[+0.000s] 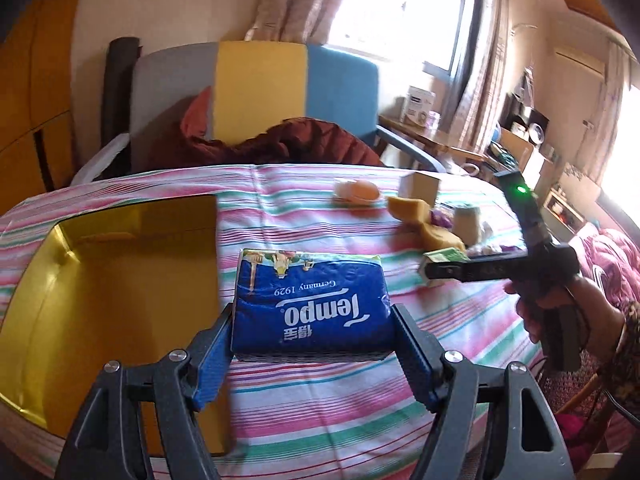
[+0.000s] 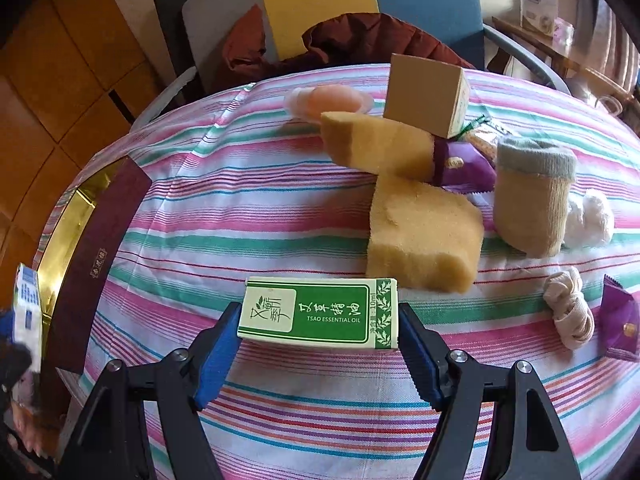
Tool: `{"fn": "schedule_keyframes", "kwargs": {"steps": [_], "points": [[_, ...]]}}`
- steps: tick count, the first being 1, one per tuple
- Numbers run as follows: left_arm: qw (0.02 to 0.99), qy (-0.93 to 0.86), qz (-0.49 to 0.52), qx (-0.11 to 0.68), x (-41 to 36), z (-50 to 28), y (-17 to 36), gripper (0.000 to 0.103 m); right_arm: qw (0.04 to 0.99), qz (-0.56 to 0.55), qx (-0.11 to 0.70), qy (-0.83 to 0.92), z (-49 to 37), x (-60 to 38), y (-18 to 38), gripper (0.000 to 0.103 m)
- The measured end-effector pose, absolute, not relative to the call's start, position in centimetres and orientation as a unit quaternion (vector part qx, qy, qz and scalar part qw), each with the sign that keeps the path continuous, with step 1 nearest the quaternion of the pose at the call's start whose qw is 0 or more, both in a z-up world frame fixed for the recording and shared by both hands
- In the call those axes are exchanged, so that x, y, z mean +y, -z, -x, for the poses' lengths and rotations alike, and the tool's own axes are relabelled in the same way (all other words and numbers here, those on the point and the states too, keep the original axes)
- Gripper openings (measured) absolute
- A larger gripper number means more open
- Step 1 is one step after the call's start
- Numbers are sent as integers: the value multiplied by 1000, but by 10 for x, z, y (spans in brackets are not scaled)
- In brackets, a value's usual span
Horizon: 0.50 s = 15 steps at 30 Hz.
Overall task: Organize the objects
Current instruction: 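Carry both items over the gold tray and open both tools to drop them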
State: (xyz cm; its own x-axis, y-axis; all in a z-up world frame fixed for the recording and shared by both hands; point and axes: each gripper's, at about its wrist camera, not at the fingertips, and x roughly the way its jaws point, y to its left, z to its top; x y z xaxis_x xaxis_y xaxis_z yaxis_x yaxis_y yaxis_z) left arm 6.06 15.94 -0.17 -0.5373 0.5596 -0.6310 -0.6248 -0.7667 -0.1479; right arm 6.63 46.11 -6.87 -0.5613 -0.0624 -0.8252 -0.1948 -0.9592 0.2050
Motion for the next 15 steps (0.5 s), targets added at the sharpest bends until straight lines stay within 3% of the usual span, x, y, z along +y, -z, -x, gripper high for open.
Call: {"fn": "schedule_keyframes", "kwargs": {"steps": [15], "points": [[146,-892,428,-15,29,33,41,75,-20,399,109,-910,-75,371,28,75]]}}
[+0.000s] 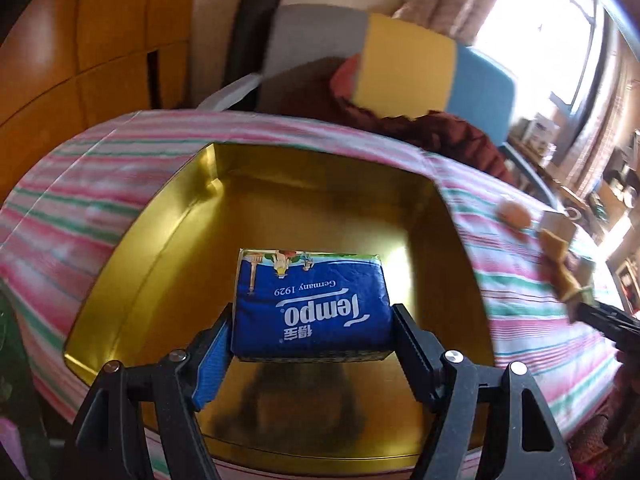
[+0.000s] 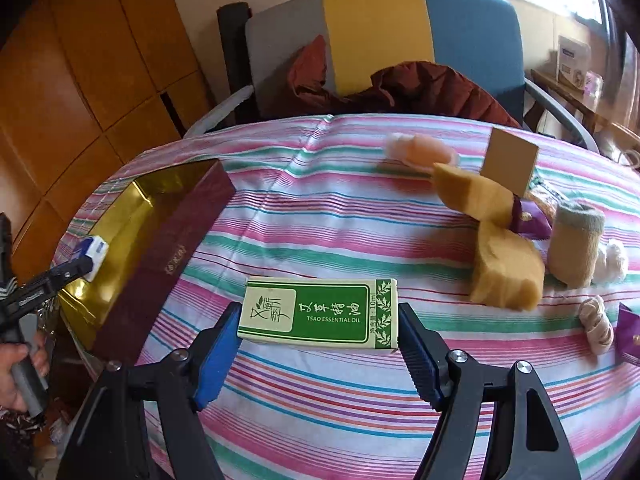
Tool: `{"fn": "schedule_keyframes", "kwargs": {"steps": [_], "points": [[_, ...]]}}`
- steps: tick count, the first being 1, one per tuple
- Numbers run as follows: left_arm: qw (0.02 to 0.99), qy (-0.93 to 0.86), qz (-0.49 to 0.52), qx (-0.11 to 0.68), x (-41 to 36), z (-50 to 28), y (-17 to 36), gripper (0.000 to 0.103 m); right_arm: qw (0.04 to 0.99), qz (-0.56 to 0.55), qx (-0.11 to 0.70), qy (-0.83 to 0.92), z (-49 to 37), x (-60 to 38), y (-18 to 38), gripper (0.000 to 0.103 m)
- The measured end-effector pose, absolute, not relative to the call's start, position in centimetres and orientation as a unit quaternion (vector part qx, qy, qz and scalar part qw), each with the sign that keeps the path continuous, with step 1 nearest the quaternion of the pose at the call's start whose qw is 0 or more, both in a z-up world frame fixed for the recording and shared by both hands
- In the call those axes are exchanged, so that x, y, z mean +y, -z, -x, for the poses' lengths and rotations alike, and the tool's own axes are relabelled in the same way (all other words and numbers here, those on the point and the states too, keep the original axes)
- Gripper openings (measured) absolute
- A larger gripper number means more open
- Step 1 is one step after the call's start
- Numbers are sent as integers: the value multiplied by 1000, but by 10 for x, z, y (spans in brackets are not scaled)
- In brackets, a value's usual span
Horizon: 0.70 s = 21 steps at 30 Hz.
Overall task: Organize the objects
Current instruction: 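Carry both items over the gold tray and open both tools to drop them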
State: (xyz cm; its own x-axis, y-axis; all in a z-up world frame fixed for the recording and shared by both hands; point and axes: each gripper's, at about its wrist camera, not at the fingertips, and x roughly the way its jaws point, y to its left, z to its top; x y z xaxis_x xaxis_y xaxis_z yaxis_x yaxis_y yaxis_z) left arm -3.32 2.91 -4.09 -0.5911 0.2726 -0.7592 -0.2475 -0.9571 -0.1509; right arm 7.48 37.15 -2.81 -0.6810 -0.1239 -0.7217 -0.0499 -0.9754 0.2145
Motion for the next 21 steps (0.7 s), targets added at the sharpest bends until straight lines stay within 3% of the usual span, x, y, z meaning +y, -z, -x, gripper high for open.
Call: {"fn": "schedule_keyframes", "kwargs": {"steps": [12,21], "points": [[44,-891,449,-47,-11,63,58,76,133,-369,-96,915,-60,254,1,77],[5,-908,377,-183,-60,46,25,76,180,-392,-44,901,-42,182,11,77]]}}
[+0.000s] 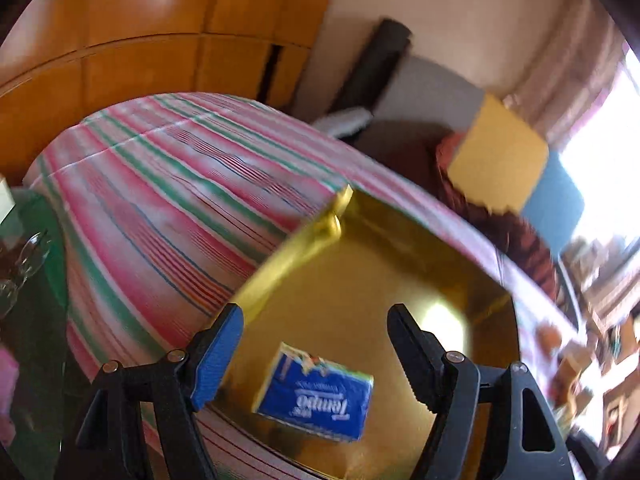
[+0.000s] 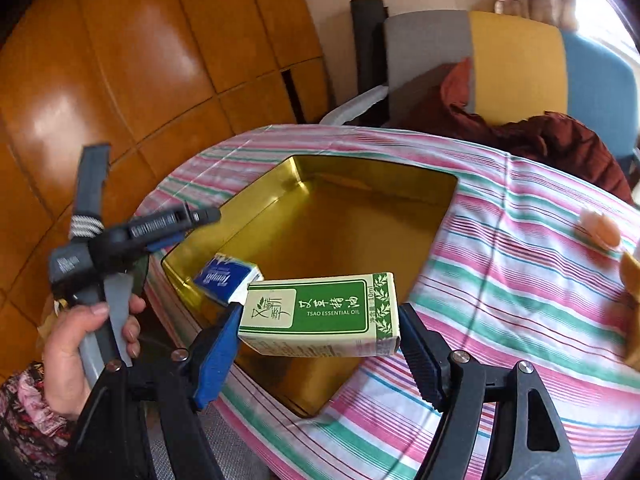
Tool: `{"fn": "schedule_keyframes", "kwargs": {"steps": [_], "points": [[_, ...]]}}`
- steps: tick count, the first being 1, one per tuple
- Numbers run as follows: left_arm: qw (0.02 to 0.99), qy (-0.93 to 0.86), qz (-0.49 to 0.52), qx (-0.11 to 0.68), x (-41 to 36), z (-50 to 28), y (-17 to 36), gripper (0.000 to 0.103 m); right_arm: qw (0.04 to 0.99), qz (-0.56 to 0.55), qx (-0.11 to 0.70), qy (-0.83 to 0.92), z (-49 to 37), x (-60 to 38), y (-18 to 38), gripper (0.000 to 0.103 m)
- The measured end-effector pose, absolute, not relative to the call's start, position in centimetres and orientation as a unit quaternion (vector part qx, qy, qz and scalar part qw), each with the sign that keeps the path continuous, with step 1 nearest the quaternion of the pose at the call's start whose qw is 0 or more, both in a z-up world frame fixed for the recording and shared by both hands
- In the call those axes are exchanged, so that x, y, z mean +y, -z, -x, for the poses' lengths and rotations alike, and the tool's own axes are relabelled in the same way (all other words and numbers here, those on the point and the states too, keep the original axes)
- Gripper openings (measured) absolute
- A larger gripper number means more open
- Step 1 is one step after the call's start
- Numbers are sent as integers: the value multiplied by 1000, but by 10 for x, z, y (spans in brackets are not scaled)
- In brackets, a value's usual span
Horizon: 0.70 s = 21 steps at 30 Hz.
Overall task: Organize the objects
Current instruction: 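Carry both items over the gold tray and open both tools to drop them, then withdraw both open tools from the tray back toward the table items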
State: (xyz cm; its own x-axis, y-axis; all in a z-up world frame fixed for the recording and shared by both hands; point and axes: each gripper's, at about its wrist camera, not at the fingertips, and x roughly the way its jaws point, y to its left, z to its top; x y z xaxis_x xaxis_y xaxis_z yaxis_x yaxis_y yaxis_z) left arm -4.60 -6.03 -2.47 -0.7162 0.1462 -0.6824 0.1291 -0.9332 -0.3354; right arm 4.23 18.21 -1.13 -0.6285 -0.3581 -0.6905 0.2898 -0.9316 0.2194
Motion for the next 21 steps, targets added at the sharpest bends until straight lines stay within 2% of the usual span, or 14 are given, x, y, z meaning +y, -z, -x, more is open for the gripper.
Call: {"fn": "schedule_keyframes", "kwargs": {"steps": [9,19,21], "points": [[-1,-916,338,-215,-69,36,9,76,200,-429,-9,881,-10,134,29,77],[10,-912,343,-225,-69,32,7,76,199,-442,-51,873,-2,128,42,77],[12,-911,345,-225,-67,33,7,76,191,-429,-59,881,-6,134,37,83]]}}
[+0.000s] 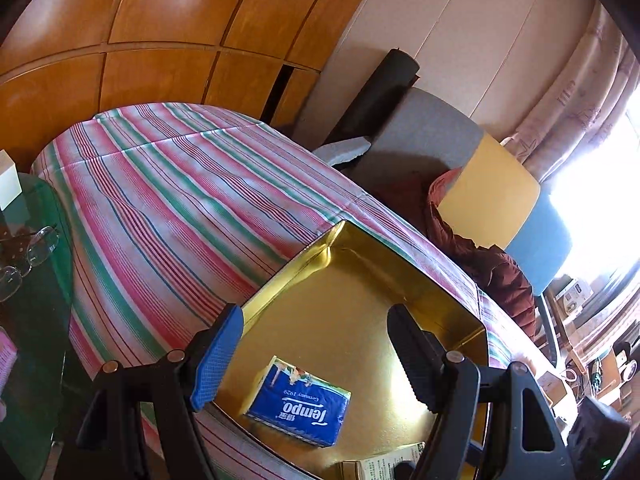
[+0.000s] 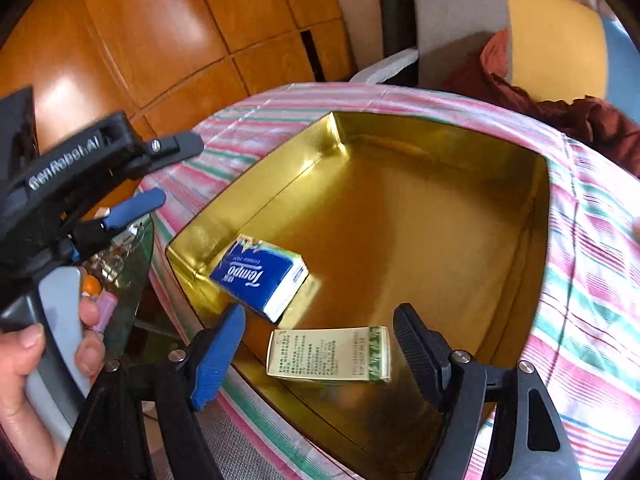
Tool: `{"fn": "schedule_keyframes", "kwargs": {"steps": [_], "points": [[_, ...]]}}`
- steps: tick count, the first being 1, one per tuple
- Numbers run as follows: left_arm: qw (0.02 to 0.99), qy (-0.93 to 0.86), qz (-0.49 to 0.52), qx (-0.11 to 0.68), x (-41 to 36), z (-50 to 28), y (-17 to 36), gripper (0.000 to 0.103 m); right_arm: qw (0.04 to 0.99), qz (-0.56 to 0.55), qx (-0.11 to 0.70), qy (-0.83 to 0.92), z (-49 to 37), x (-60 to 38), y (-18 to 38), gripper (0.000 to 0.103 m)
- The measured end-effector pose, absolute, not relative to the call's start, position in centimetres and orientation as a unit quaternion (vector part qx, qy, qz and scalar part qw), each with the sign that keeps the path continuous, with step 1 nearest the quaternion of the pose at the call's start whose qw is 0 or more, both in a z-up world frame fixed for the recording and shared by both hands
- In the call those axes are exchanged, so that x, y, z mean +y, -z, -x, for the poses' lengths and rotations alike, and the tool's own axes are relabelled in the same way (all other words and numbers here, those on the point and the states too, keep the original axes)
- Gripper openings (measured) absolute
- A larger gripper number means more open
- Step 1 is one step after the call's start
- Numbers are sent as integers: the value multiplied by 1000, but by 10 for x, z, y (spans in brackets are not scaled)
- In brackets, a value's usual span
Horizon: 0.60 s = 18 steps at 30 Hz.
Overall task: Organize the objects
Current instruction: 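Withdraw both open tools from the tray back toward the table items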
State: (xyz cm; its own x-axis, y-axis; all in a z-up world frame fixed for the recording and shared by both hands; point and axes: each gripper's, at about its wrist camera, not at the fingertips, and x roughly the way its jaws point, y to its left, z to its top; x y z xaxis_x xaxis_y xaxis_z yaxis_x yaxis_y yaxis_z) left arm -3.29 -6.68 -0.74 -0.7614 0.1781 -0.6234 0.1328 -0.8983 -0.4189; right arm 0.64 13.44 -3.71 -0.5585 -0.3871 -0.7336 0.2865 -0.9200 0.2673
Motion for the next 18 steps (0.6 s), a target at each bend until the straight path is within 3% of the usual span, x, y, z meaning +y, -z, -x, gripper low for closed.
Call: {"fn": "schedule_keyframes", "kwargs": {"steps": [6,18], "points": [[31,-905,361,-222,-55,34,13,76,161,-406,-70,897,-13,156,22,93],[129,-900,385,-160,-1,22,15,76,78,-424,-88,898,-23,219,29,95]]}}
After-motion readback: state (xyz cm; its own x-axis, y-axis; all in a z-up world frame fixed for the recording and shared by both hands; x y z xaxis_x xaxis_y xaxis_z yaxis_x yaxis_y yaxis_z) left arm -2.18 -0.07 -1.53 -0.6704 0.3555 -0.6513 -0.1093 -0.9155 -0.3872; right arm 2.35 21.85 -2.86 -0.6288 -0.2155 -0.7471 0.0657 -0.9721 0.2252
